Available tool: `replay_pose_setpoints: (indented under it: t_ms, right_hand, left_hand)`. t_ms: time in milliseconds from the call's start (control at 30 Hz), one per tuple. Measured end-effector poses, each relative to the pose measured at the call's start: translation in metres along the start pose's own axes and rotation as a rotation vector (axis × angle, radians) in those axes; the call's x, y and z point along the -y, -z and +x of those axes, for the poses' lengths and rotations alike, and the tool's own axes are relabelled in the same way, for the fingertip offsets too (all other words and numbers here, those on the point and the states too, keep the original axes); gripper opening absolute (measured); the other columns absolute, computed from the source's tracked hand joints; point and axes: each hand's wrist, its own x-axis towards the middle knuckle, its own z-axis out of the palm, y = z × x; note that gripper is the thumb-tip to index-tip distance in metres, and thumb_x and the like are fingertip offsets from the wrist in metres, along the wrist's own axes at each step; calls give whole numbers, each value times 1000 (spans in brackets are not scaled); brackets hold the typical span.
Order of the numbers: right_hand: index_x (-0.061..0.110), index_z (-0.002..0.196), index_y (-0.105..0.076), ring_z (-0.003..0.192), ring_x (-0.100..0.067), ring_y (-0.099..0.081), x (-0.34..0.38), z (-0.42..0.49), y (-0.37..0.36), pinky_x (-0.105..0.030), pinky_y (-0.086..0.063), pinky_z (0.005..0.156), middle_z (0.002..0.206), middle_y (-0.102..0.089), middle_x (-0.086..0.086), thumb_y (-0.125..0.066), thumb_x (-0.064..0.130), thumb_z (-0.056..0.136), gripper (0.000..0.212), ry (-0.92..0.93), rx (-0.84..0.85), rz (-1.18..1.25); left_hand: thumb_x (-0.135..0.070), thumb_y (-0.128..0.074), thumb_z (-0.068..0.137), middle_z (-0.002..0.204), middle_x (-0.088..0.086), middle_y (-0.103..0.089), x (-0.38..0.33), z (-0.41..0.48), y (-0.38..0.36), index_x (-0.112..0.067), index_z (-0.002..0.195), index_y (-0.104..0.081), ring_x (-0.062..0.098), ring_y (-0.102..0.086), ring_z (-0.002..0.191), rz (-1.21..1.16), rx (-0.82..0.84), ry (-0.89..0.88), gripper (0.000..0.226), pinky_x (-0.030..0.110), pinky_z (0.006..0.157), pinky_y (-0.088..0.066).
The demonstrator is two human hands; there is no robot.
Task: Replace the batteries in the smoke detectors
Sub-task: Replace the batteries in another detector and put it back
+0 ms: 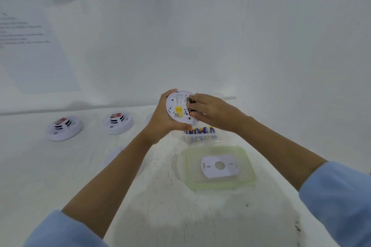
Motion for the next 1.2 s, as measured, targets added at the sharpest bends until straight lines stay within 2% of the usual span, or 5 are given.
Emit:
replay_pose_setpoints:
  t_ms: [300,500,667,967,1200]
  right_hand:
    - [-7,106,-63,94,-38,-66,4,-7,-8,-46,-57,76,107,-66,-24,-50,7,86,27,-126,87,100]
    - [7,105,-66,103,-28,-62,-2,-8,-10,-39,-47,91,111,-67,-11,-45,31,89,37,-153,89,130]
    - [16,114,-64,111,-19,-53,-3,-11,-7,-37,-38,98,119,-63,-1,-67,31,81,36,-295,114,266]
    - [22,101,-56,85,3,-37,-8,4,7,-4,-32,69,97,-52,11,-78,10,67,42,-491,174,623]
    - [22,86,-51,73,6,-47,-28,-4,14,-7,-37,63,89,-52,11,-78,-4,63,44,-570,13,751]
  left_hand:
    - [3,-79,44,117,-6,-49,10,1,0,-13,134,-29,-10,-56,96,-12,-15,-9,104,14,73,-50]
    - [19,-80,51,118,-6,-49,18,2,-1,-10,136,-28,-11,-55,97,-4,-15,-21,103,14,75,-50]
    - [-2,-84,44,125,0,-49,19,-3,-3,-15,136,-29,2,-55,107,-15,1,-6,108,20,78,-52]
    - [-20,-85,36,129,2,-46,11,2,-7,-23,130,-31,8,-54,112,-27,22,-24,109,22,79,-53]
    - [-2,-81,44,126,0,-43,14,8,-1,-17,133,-29,-9,-50,104,13,-16,-46,104,10,77,-48]
